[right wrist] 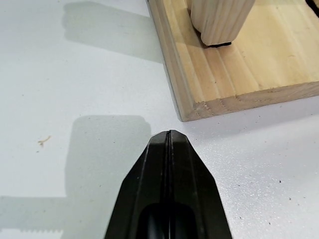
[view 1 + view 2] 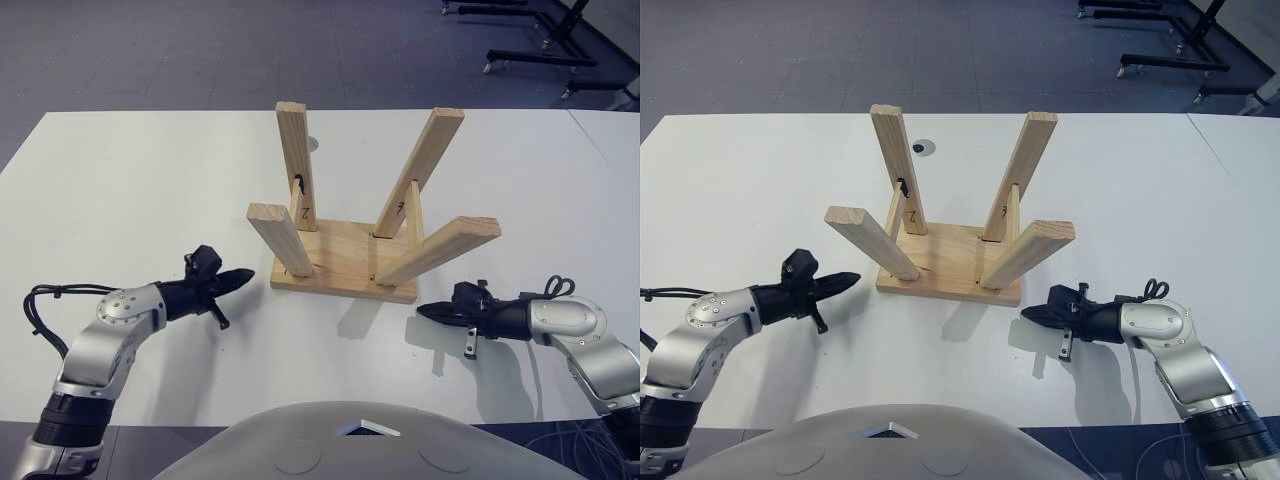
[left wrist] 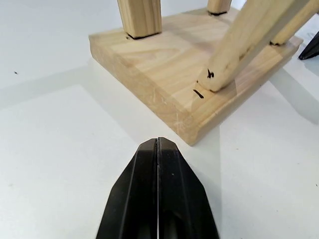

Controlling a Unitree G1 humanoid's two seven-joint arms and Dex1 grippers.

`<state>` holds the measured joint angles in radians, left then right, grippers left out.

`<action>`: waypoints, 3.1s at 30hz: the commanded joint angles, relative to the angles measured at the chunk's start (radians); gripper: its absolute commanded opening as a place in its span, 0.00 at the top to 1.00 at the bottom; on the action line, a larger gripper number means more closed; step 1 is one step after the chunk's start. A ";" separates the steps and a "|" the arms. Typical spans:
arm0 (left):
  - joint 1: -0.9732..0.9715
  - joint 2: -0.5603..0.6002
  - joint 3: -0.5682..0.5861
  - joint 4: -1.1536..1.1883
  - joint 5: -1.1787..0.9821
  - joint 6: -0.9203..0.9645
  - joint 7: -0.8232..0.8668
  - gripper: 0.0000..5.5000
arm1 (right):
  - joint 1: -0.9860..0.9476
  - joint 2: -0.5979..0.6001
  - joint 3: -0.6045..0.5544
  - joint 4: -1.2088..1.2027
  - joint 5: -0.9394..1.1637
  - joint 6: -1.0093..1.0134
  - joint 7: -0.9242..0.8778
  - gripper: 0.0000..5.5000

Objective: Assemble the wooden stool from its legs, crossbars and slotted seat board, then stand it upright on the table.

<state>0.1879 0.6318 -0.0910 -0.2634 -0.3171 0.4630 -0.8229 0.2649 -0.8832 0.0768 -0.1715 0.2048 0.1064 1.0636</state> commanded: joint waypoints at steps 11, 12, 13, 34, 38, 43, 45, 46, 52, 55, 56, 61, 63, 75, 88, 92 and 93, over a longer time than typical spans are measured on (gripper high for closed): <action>-0.003 0.006 -0.103 -0.009 0.058 -0.036 0.010 1.00 | -0.008 0.004 0.004 0.014 -0.019 -0.001 0.007 1.00; 0.021 0.028 -0.077 -0.050 0.003 -0.016 -0.031 1.00 | -0.005 0.004 0.002 0.017 -0.020 -0.002 0.005 1.00; 0.043 0.057 -0.046 -0.081 -0.047 0.003 -0.075 1.00 | -0.003 0.005 0.001 0.019 -0.021 -0.004 0.001 1.00; -0.230 -0.100 -0.183 0.314 0.200 -0.078 0.061 1.00 | -0.055 0.032 0.034 0.093 -0.042 -0.038 -0.016 1.00; -0.254 -0.101 -0.212 0.306 0.194 -0.061 0.023 1.00 | -0.070 0.036 0.043 0.090 -0.045 -0.034 -0.020 1.00; -0.245 -0.074 -0.212 0.283 0.190 -0.038 -0.004 1.00 | -0.068 0.033 0.040 0.079 -0.040 -0.028 -0.022 1.00; -0.245 -0.069 -0.204 0.282 0.187 -0.033 -0.004 1.00 | -0.068 0.036 0.039 0.071 -0.036 -0.022 -0.025 1.00; -0.248 -0.070 -0.198 0.279 0.182 -0.026 -0.004 1.00 | -0.068 0.038 0.040 0.066 -0.035 -0.020 -0.026 1.00; -0.242 -0.117 -0.068 0.194 -0.032 0.119 -0.040 1.00 | -0.077 0.065 0.013 0.032 0.039 -0.031 -0.001 1.00; -0.226 -0.092 -0.060 0.178 -0.048 0.143 -0.053 1.00 | -0.092 0.068 -0.005 0.030 0.061 -0.026 0.013 1.00; -0.223 -0.088 -0.059 0.176 -0.048 0.147 -0.054 1.00 | -0.097 0.069 -0.011 0.031 0.063 -0.024 0.017 1.00; -0.215 -0.081 -0.054 0.148 -0.064 0.175 -0.059 1.00 | -0.118 0.081 -0.048 0.005 0.120 0.012 0.026 1.00; -0.215 -0.077 -0.047 0.138 -0.073 0.187 -0.062 1.00 | -0.139 0.094 -0.078 -0.046 0.187 0.072 0.024 1.00; -0.175 -0.022 0.027 0.073 -0.106 0.224 -0.054 1.00 | -0.134 0.063 -0.116 0.005 0.153 0.092 0.036 1.00; -0.012 -0.027 -0.001 -0.060 0.097 0.043 0.138 1.00 | -0.038 0.057 -0.154 0.103 0.083 -0.039 0.013 1.00; 0.022 -0.063 0.004 -0.090 0.107 -0.016 0.175 1.00 | -0.010 0.070 -0.149 0.091 0.074 -0.048 0.002 1.00; 0.034 -0.066 0.003 -0.098 0.098 -0.026 0.166 1.00 | -0.003 0.071 -0.145 0.085 0.073 -0.047 0.002 1.00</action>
<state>0.2013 0.5697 -0.0857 -0.3375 -0.2113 0.4580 -0.6515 0.2500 -0.8138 -0.0695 -0.0717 0.2842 0.0632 1.0691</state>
